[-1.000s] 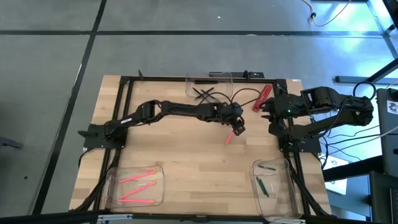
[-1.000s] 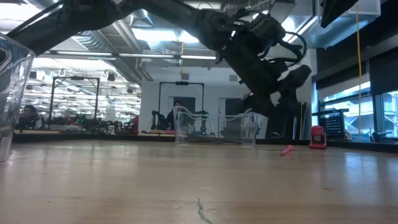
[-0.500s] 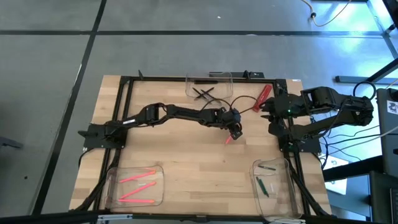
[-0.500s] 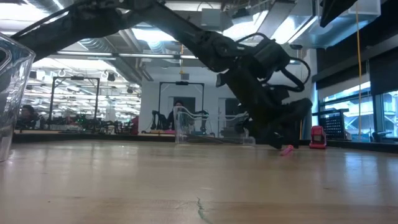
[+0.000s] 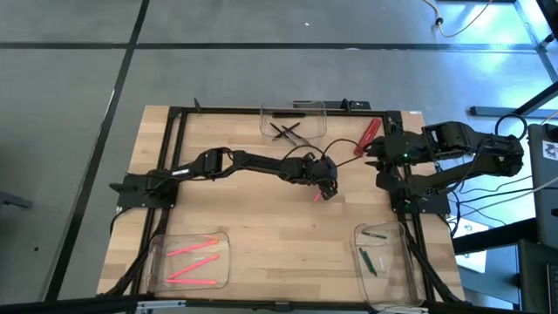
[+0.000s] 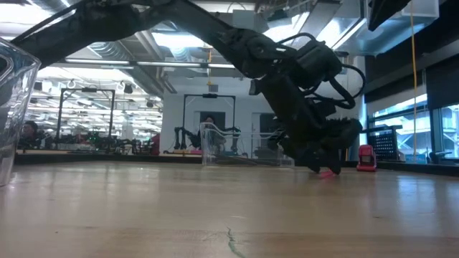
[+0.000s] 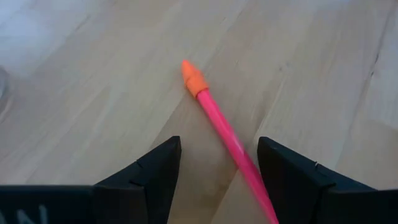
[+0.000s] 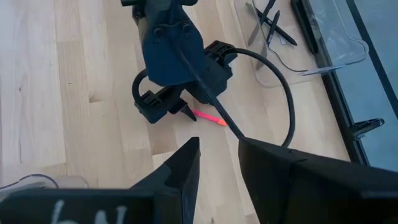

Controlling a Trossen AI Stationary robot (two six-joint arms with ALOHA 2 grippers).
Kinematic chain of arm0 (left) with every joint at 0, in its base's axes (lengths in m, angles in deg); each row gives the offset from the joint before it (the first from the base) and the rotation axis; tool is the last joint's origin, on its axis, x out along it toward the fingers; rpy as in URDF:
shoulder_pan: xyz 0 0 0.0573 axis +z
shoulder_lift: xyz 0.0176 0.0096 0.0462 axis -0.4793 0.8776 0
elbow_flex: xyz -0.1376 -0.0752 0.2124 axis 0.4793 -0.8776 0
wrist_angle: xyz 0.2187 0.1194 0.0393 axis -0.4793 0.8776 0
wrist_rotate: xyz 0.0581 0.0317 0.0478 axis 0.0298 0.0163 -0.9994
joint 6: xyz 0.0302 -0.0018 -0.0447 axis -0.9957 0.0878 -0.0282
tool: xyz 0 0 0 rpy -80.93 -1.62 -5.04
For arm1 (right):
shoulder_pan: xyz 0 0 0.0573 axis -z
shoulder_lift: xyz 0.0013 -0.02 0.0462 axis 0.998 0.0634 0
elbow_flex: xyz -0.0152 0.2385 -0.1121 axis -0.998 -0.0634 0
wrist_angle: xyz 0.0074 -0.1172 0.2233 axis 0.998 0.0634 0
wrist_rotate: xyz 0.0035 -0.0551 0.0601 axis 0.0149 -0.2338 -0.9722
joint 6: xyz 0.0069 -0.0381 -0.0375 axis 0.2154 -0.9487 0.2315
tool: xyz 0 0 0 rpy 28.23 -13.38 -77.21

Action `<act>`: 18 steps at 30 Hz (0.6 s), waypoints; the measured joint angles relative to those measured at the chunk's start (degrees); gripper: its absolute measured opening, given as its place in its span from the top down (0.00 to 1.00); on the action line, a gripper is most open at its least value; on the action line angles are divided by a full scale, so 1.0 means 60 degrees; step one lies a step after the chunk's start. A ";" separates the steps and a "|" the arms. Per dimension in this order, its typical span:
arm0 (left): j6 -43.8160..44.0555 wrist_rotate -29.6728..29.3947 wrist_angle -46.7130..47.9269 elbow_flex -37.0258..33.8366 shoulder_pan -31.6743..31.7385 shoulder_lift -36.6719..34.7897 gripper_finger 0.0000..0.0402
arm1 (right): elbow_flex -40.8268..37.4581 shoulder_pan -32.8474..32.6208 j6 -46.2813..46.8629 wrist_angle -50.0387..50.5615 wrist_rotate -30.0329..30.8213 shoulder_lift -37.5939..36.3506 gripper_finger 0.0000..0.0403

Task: Sort crayons/erasers/pens/pencils in bins
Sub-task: Put the pink colored pencil into the bottom left transparent bin

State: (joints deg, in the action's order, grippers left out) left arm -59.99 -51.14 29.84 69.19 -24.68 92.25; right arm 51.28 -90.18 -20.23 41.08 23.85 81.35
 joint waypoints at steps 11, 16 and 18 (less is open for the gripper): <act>0.0059 -0.0393 0.1049 0.0021 -0.0230 -0.0053 0.49 | 0.0000 0.0000 0.0003 0.0004 0.0000 0.0000 0.72; 0.0048 -0.0331 0.1075 0.0012 -0.0264 -0.0048 0.53 | 0.0000 0.0000 0.0001 0.0004 0.0000 0.0000 0.72; 0.0020 -0.0247 0.1080 0.0008 -0.0269 -0.0046 0.57 | 0.0000 0.0000 0.0011 0.0004 0.0000 0.0000 0.72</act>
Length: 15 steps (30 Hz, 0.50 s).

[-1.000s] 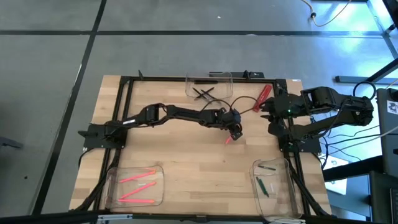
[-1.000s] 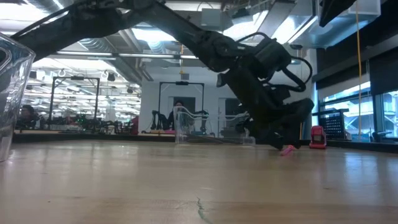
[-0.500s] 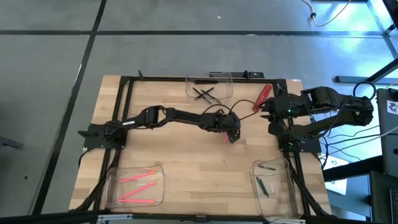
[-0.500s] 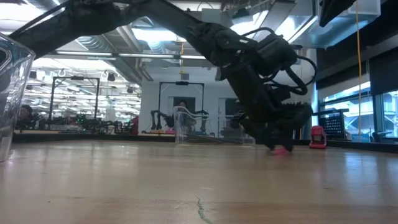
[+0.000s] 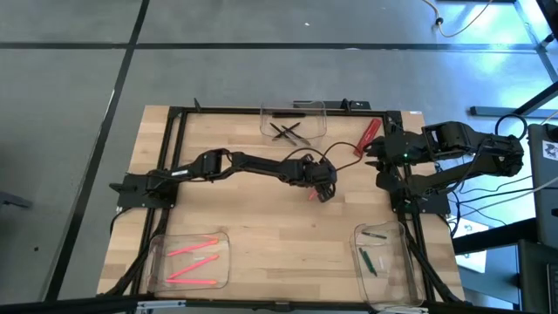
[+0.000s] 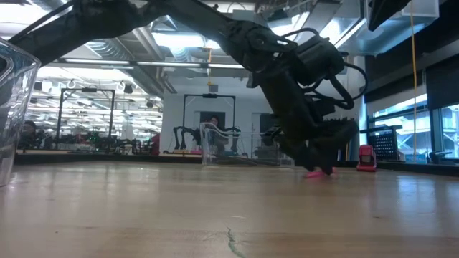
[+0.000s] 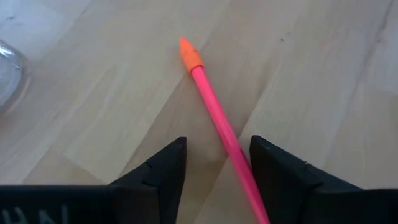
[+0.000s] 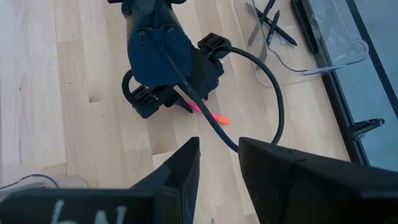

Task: Sort crayons/erasers/pens/pencils in bins
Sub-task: Put the pink colored pencil into the bottom left transparent bin

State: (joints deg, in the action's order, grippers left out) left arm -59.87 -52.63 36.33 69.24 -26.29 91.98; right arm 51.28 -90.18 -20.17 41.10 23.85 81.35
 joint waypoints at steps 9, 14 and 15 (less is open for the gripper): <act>-0.0948 0.0394 0.0133 -0.0016 -0.0121 -0.0004 0.76 | 0.0000 -0.0003 0.0000 0.0000 0.0000 0.0000 0.72; -0.1091 0.0506 0.0426 -0.0016 -0.0131 -0.0011 0.86 | 0.0000 0.0000 0.0000 0.0000 0.0000 0.0000 0.72; -0.1163 0.0503 0.0508 -0.0012 -0.0135 -0.0018 0.88 | 0.0000 0.0000 0.0000 0.0000 0.0000 0.0000 0.72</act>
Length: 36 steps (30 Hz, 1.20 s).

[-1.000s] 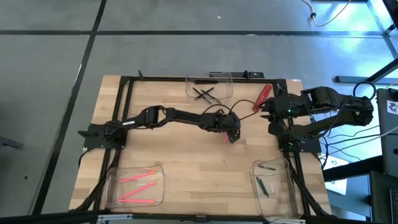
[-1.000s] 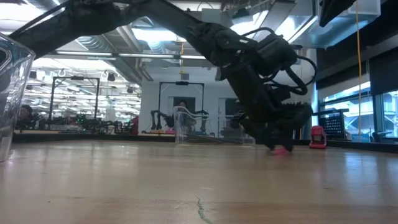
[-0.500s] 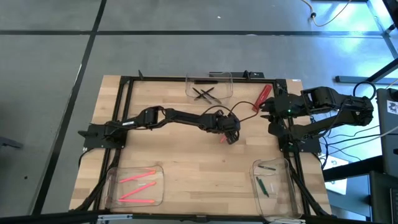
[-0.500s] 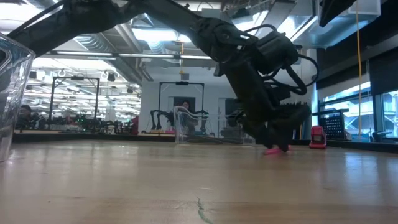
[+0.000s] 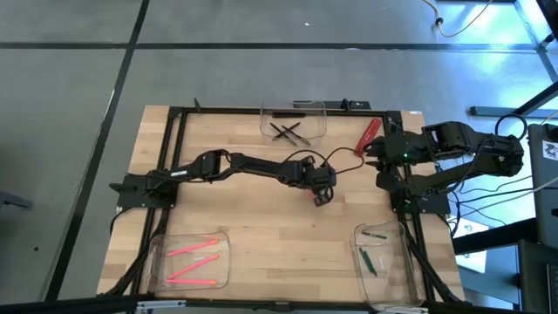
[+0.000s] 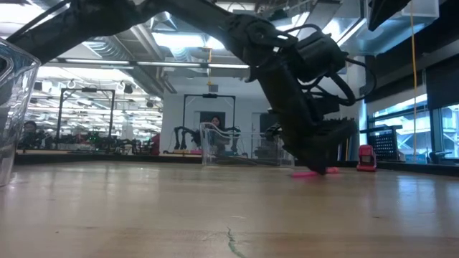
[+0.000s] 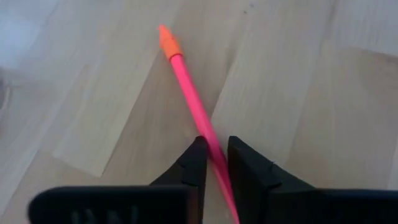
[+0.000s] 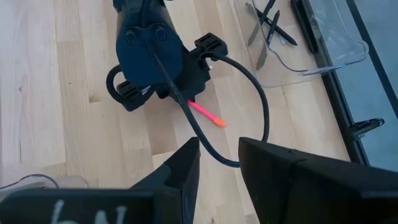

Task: Sort crayons/erasers/pens/pencils in bins
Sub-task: Put the pink colored pencil into the bottom left transparent bin

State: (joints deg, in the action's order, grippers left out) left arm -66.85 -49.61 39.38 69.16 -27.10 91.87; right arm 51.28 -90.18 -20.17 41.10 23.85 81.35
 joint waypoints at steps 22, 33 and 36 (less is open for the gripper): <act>-0.0175 0.1020 0.2674 0.0051 -0.0102 -0.0694 1.00 | 0.0004 -0.0004 -0.0008 -0.0018 -0.0004 0.0004 0.72; -0.0662 0.1927 0.4217 0.0047 -0.0113 -0.0958 0.98 | 0.0004 -0.0004 0.0000 -0.0172 -0.0003 0.0004 0.72; -0.0727 0.1912 0.4227 0.0047 -0.0111 -0.0959 0.96 | 0.0004 -0.0004 -0.0011 -0.0219 0.0000 0.0004 0.72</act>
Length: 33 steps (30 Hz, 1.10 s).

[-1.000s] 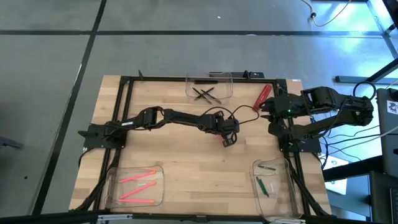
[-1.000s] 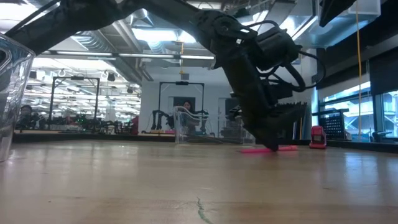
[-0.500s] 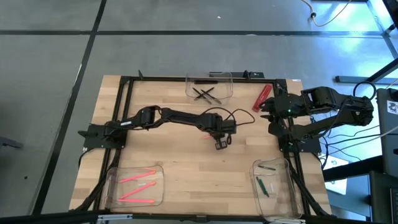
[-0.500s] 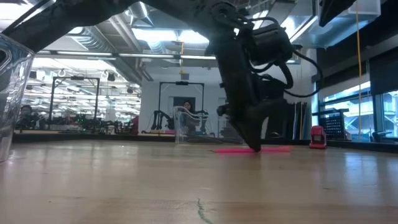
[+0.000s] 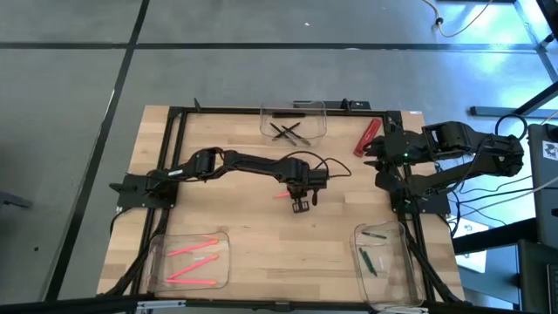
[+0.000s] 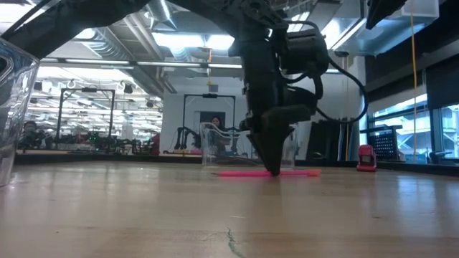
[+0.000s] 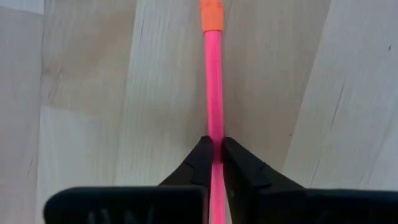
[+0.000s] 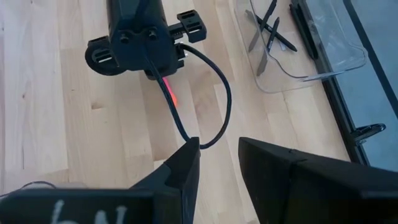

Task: Sort crayons/erasers/pens/pencils in bins
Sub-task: Put the pink colored pencil into the bottom left transparent bin

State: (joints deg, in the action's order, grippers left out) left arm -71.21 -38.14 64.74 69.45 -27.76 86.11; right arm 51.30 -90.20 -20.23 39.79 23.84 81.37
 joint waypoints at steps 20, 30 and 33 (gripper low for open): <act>-0.0406 0.0271 0.0032 0.0007 0.0187 0.0052 0.78 | 0.0000 0.0000 0.0001 -0.0005 -0.0002 0.0000 0.72; -0.1387 0.0285 0.0032 0.0007 0.0324 0.0052 0.89 | 0.0000 0.0000 0.0000 -0.0012 -0.0001 0.0000 0.72; -0.1392 0.0243 0.0043 0.0007 0.0321 0.0048 0.97 | 0.0000 0.0000 0.0005 -0.0014 -0.0003 0.0000 0.72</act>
State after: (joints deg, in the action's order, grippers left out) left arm -79.57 -36.68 64.99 69.49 -25.84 86.40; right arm 51.30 -90.20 -20.20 39.70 23.83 81.37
